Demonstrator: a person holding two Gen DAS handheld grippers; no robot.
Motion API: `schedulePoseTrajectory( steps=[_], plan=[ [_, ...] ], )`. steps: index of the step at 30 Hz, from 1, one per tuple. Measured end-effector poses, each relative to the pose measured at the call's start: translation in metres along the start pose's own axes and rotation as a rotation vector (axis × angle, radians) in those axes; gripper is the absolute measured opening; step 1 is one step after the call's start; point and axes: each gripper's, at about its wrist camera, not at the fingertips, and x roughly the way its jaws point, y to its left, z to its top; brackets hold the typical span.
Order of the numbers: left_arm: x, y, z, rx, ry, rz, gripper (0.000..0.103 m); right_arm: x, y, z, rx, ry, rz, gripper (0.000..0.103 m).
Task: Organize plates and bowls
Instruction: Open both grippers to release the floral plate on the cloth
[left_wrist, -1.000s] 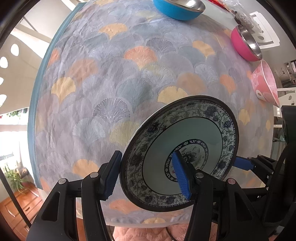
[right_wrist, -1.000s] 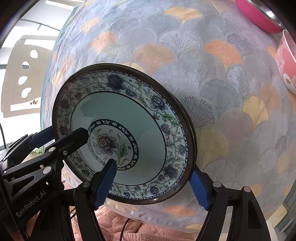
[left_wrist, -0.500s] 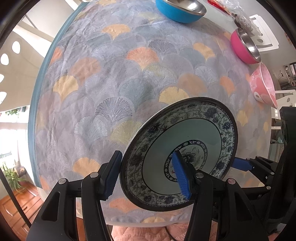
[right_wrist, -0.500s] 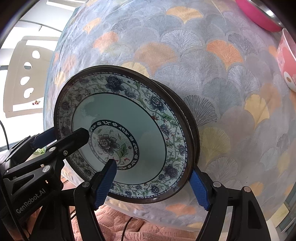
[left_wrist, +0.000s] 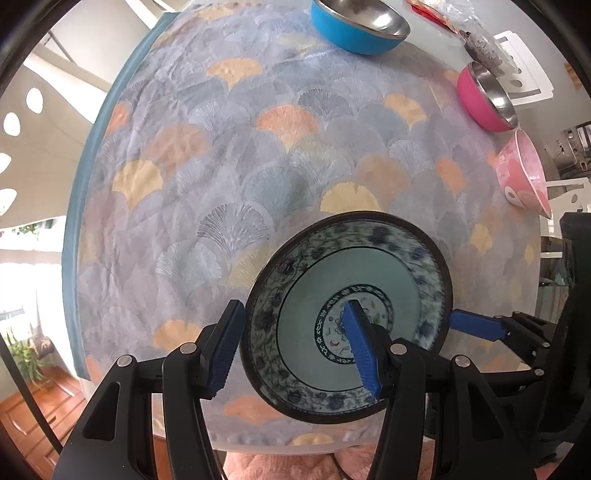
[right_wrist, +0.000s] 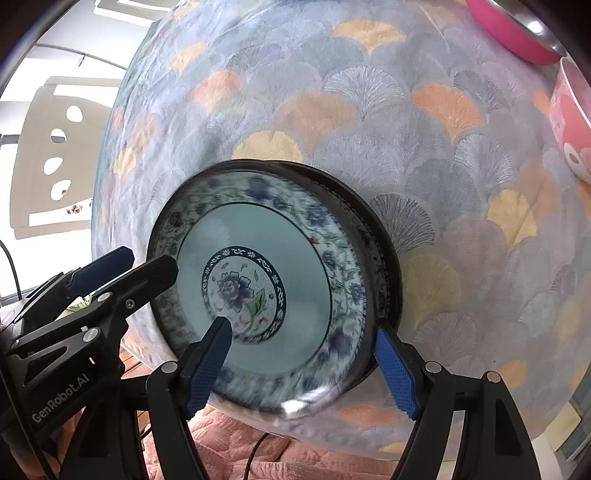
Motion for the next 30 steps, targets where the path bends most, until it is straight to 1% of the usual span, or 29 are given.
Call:
schedulePoseTrajectory(
  steps=[7,13,18,22,25,27,30],
  plan=[
    [-0.008,0.006,0.009,0.021,-0.009,0.020,0.053,-0.011,-0.002,-0.001,0.020,-0.025,0.005,0.075],
    [-0.012,0.002,0.014,0.047,-0.009,0.033,0.054,-0.019,-0.007,0.000,0.052,-0.042,0.005,0.075],
    [-0.015,-0.002,0.028,0.084,-0.006,0.035,0.054,-0.032,-0.015,0.006,0.092,-0.067,0.019,0.075],
    [-0.018,-0.008,0.042,0.098,0.010,-0.001,0.054,-0.051,-0.026,0.020,0.122,-0.096,0.015,0.075],
    [-0.021,-0.016,0.055,0.109,0.012,-0.010,0.054,-0.070,-0.033,0.028,0.126,-0.124,0.011,0.075],
    [-0.026,-0.027,0.065,0.113,0.011,-0.017,0.054,-0.088,-0.038,0.034,0.125,-0.151,0.014,0.075],
    [-0.039,-0.046,0.082,0.126,-0.003,-0.055,0.054,-0.120,-0.045,0.047,0.119,-0.198,0.017,0.075]
  ],
)
